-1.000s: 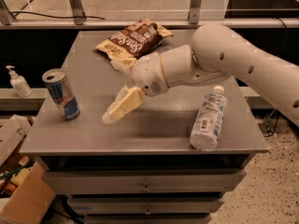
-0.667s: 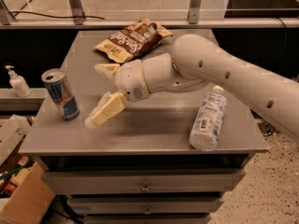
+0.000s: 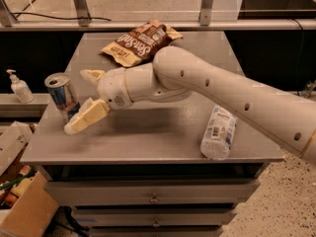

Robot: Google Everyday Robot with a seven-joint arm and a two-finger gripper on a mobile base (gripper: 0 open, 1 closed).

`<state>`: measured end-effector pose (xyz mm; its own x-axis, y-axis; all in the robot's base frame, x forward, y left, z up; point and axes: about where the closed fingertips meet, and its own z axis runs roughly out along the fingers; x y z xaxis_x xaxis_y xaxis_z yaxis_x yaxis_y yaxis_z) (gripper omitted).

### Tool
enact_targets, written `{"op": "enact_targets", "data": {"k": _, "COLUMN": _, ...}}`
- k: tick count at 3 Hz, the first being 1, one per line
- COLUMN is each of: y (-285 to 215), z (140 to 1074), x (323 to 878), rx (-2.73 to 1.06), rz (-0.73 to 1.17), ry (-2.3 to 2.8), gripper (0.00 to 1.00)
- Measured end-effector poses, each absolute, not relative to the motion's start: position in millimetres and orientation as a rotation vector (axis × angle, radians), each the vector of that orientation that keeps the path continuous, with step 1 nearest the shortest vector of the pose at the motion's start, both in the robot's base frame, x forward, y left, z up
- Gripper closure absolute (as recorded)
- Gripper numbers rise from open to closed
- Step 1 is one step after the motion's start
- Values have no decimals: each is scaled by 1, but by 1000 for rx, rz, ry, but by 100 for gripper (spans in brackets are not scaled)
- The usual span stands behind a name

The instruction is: Move redbull can near brown chip bag

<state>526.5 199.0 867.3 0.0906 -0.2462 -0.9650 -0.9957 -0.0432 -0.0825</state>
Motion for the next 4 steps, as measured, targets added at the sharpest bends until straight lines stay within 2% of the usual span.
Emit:
{"op": "enact_targets", "data": {"k": 1, "y": 209, "z": 867, "x": 536, "rx": -1417, "rz": 1030, "ry": 1320, "gripper": 17}}
{"op": "enact_targets", "data": {"k": 2, "y": 208, "z": 869, "x": 541, "rx": -1377, "rz": 1021, "ry": 1338, "gripper": 41}}
{"op": "enact_targets", "data": {"k": 3, "y": 195, "z": 874, "x": 546, "rx": -1326, "rz": 998, "ry": 1362, "gripper": 64}}
{"op": "enact_targets", "data": {"k": 4, "y": 159, "z": 886, "x": 558, "rx": -1257, "rz": 925, "ry": 1396, "gripper": 88}}
